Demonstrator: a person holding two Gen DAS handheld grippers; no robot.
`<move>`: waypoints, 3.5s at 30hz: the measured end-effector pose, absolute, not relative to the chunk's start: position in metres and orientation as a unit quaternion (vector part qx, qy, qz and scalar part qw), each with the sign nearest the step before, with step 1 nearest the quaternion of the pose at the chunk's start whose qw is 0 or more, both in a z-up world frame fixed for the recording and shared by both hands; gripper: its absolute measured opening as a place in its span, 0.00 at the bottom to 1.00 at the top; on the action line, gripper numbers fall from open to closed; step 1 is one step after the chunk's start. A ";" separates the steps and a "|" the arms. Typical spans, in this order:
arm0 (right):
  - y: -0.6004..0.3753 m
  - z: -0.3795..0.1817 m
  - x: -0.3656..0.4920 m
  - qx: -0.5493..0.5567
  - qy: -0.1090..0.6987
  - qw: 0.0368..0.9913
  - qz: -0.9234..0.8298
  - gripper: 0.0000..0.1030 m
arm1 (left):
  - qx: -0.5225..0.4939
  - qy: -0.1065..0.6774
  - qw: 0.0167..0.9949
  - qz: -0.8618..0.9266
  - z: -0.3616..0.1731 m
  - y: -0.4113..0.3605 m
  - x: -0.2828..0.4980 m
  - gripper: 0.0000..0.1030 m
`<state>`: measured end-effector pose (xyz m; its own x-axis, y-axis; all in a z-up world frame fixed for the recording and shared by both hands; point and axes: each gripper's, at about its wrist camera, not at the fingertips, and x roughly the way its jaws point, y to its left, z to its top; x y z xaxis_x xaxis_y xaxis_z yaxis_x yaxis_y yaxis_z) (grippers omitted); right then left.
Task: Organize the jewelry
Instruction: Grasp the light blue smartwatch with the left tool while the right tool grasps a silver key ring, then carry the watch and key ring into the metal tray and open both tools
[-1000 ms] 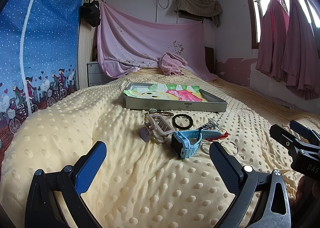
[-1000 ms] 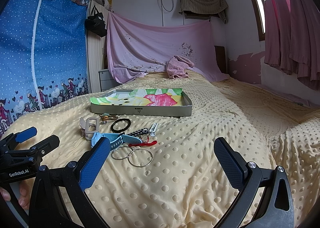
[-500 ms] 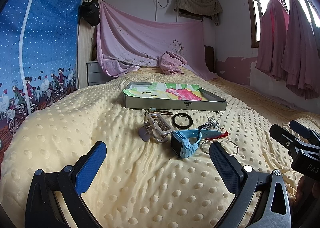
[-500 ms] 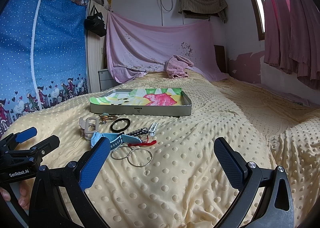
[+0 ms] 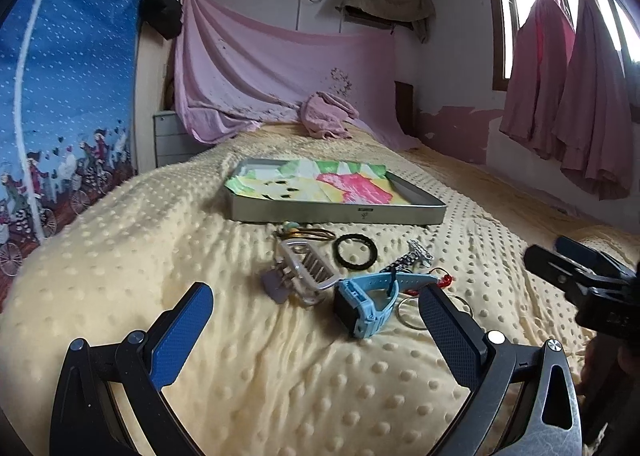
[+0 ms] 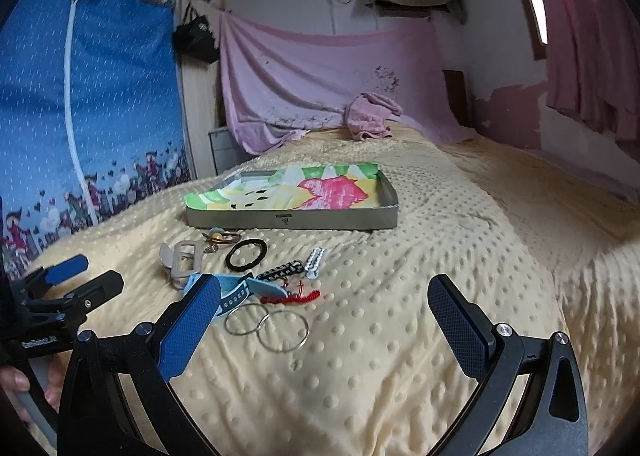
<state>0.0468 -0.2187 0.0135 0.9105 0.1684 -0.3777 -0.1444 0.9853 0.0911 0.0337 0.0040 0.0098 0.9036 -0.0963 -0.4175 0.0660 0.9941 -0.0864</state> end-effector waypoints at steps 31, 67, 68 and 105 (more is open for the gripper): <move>-0.164 -0.052 0.129 -0.006 0.389 0.895 0.219 0.21 | -0.088 0.348 0.920 -0.155 -0.035 -0.016 0.109 0.30; -0.187 -0.031 0.099 0.046 0.331 0.913 0.234 0.03 | -0.127 0.331 0.928 -0.116 -0.032 -0.015 0.090 0.20; -0.190 -0.029 0.095 0.047 0.328 0.914 0.235 0.03 | -0.128 0.330 0.928 -0.115 -0.031 -0.015 0.090 0.20; -0.193 0.034 0.278 0.105 0.244 0.941 0.208 0.03 | -0.142 0.262 0.954 -0.035 0.039 0.002 0.243 0.19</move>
<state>0.2782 -0.1927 0.0335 0.7941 0.4433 -0.4157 -0.3412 0.8913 0.2987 0.2429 0.0017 0.0391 0.8603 -0.1418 -0.4897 -0.0067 0.9573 -0.2889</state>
